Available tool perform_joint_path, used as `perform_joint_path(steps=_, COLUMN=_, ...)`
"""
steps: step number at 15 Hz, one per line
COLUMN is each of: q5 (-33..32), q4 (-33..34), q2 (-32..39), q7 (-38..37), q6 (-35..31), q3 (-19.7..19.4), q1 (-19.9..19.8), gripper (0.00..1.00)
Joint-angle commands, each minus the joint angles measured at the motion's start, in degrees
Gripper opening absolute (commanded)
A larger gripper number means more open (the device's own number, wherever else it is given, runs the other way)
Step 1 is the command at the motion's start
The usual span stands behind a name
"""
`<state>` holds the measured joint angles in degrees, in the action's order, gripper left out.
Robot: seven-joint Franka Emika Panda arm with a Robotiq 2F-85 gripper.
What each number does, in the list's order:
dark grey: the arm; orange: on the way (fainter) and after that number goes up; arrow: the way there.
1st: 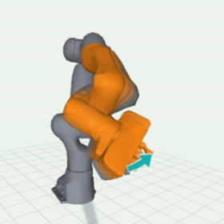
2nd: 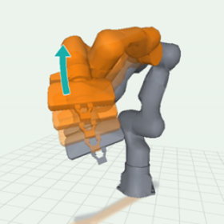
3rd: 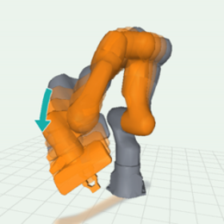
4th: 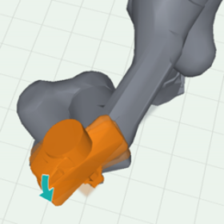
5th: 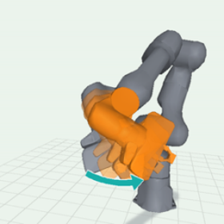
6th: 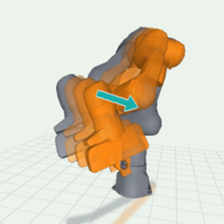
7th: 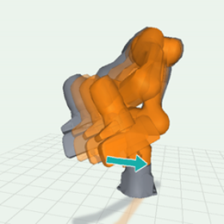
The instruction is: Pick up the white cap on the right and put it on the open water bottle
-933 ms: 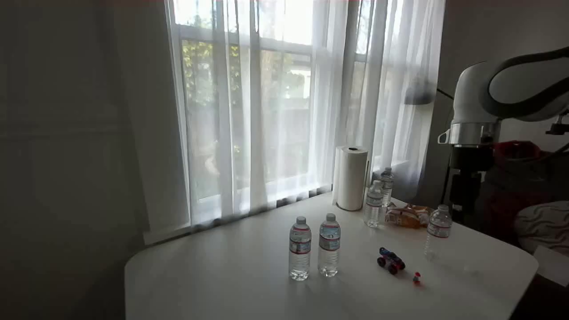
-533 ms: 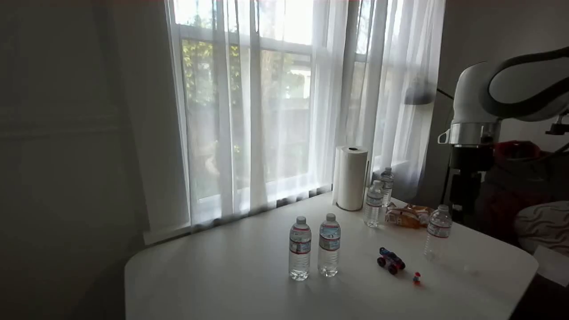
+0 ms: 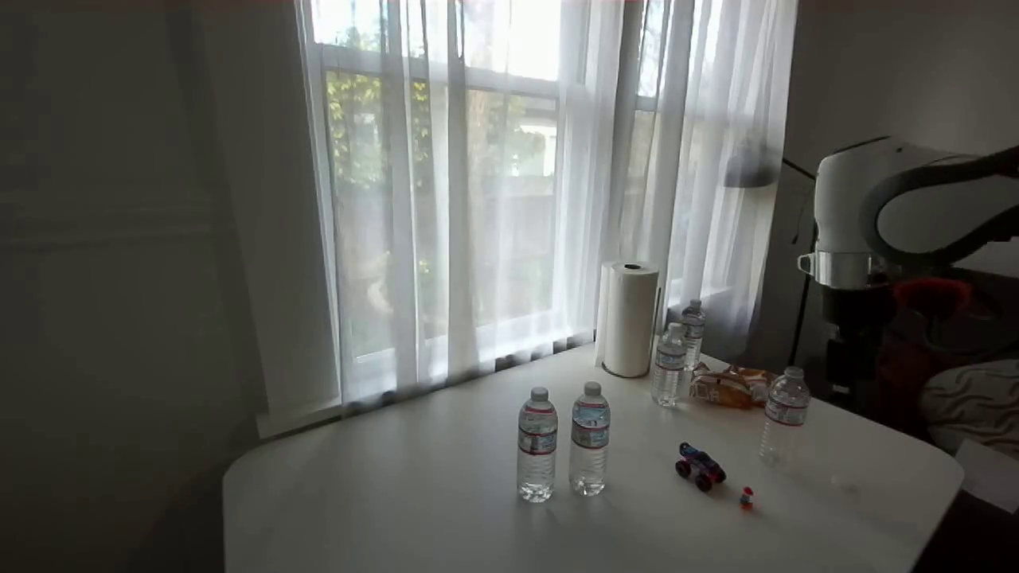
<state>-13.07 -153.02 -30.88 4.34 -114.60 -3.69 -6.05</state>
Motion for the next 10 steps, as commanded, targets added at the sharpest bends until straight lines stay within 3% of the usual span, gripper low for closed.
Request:
perform_joint_path(steps=1, q5=-7.3, q4=-4.0, q2=1.8, q7=-4.3, q6=-5.8, q3=-0.1, q1=-4.1, gripper=1.0)
perform_joint_path(steps=5, q5=-10.8, q4=-4.8, q2=7.2, q7=-4.6, q6=-13.2, q3=-1.9, q1=-6.8, gripper=1.0)
perform_joint_path(steps=10, q5=-8.3, q4=-5.2, q2=13.9, q7=-2.0, q6=-24.7, q3=-6.2, q1=-8.3, gripper=1.0)
